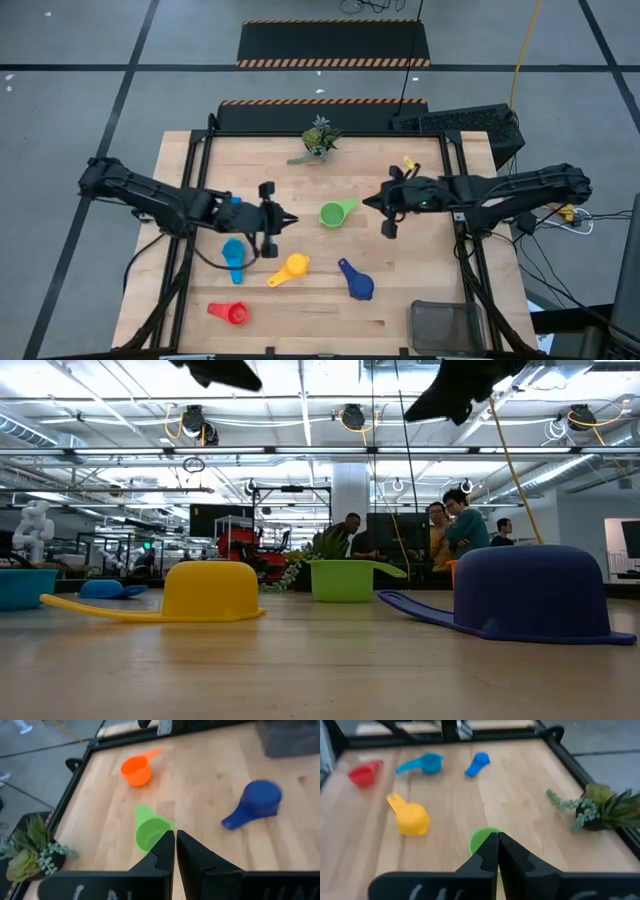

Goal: Nest measuring cups in basket
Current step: Stack the green measuring cup on top of the orange measuring cup

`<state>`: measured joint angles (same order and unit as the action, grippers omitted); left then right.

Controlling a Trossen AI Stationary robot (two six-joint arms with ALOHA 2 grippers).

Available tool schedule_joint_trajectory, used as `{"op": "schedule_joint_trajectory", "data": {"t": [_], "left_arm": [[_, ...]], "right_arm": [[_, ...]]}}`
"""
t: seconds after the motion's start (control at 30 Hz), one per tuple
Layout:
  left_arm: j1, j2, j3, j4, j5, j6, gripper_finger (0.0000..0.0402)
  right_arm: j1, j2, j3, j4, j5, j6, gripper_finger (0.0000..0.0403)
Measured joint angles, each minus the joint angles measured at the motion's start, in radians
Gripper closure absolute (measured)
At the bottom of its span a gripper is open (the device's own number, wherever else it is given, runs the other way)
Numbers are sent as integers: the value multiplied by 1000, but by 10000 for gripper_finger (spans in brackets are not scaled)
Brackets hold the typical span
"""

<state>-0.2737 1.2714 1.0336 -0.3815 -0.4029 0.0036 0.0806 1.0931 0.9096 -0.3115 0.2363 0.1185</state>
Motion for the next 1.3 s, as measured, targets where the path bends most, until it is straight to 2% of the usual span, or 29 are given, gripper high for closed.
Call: {"op": "schedule_joint_trajectory", "data": {"t": [0.27, 0.4, 0.67, 0.77, 0.9, 1.07, 1.3], "left_arm": [[2, 127, 0, 88, -3, 23, 378], [11, 181, 0, 143, -7, 29, 378], [13, 302, 0, 215, -18, 60, 371], [13, 343, 0, 227, -39, 62, 343], [14, 392, 0, 231, -89, 77, 287], [17, 466, 0, 228, -133, 186, 228], [16, 590, 0, 253, -316, 416, 205]], "right_arm": [[0, 156, 0, 8, 6, -87, 403], [0, 213, 0, 8, 54, -137, 403], [0, 312, 0, 31, 58, -247, 403], [0, 349, 0, 49, 58, -286, 403], [0, 380, 0, 60, 59, -302, 403], [0, 383, 0, 60, 58, -274, 403], [2, 383, 0, 50, 52, -259, 403]]}}
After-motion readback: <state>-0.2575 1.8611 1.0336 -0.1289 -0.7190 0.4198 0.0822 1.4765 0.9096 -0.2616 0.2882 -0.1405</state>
